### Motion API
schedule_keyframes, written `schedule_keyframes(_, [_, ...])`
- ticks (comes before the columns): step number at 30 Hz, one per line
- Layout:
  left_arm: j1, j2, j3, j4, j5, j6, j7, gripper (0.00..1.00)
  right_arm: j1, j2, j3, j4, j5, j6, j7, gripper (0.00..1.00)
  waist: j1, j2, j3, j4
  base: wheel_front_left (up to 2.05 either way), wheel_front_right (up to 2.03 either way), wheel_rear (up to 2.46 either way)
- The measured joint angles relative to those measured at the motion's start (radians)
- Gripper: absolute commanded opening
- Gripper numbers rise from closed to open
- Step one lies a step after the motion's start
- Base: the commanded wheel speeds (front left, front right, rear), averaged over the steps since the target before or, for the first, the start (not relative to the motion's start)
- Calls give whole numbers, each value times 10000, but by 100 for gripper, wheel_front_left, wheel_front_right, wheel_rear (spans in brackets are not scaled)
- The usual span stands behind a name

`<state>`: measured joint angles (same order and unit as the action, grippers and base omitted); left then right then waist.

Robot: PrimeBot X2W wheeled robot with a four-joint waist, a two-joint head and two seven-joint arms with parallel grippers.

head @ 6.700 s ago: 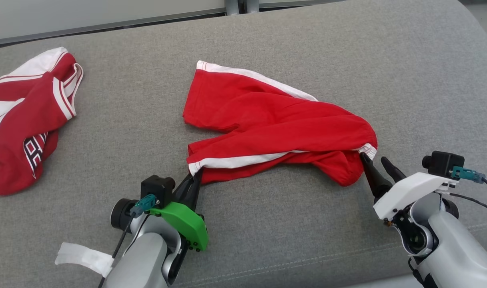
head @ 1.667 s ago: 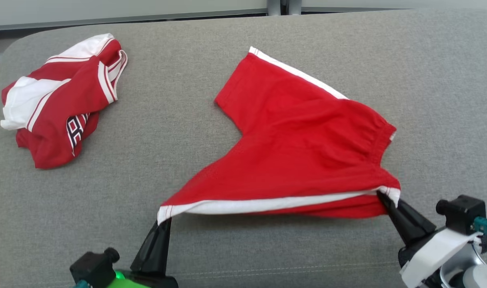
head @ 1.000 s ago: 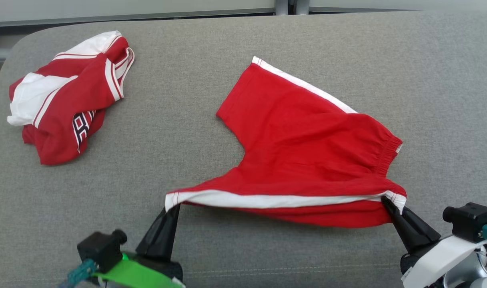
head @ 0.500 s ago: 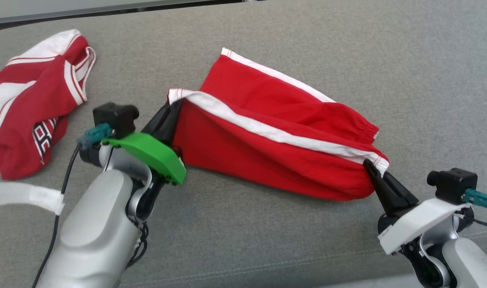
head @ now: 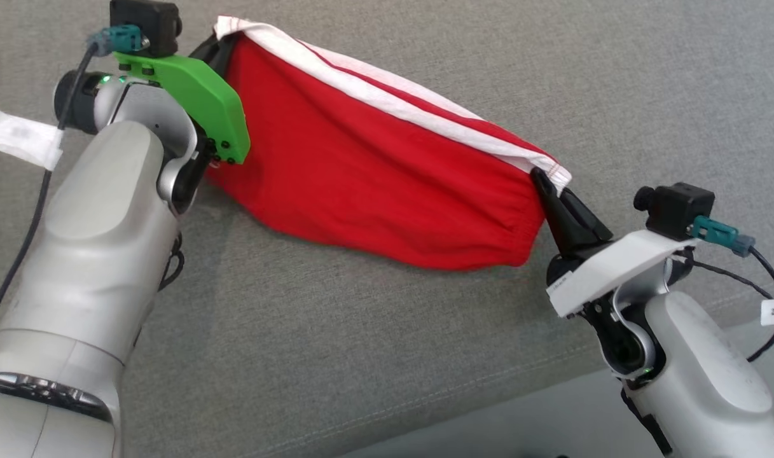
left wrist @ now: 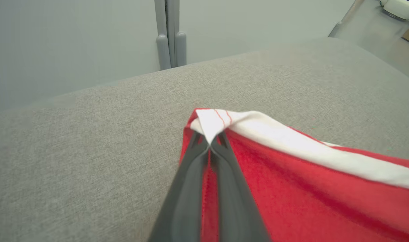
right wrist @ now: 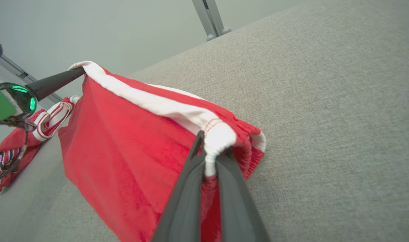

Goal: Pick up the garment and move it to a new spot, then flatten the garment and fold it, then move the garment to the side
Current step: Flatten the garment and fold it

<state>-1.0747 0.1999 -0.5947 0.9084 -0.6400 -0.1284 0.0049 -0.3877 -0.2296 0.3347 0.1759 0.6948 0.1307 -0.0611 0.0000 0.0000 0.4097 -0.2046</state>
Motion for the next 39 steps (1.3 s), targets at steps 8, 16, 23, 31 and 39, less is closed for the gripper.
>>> schedule_keyframes(8, [-1044, -35, -337, 1442, 138, -6, 221, 0, -1064, 382, 445, 1104, 314, 2, -157, 0, 0, 0, 547, -640, 0, 0, 0])
schedule_keyframes(16, [-1569, -4, -573, 2318, 203, -8, 481, 0, -1611, 522, 897, 1799, 518, 2, -288, 0, 0, 0, 798, -963, 0, 0, 0])
schedule_keyframes(23, [-1863, -94, -851, 2913, 236, -8, 644, 95, -1961, 514, 1239, 2408, 608, 2, -573, 100, 0, 0, 722, -950, 0, 0, 0])
schedule_keyframes(31, [-1925, -155, -951, 3269, 230, -8, 826, 100, -2075, 253, 1448, 2592, 602, 2, -639, 100, 0, 0, 410, -871, 0, 0, 0])
schedule_keyframes(39, [-1633, -581, -934, 3427, -13, 58, 790, 100, -1537, -299, 1045, 2261, 485, 0, -623, 100, 0, 0, 23, -610, 0, 0, 0])
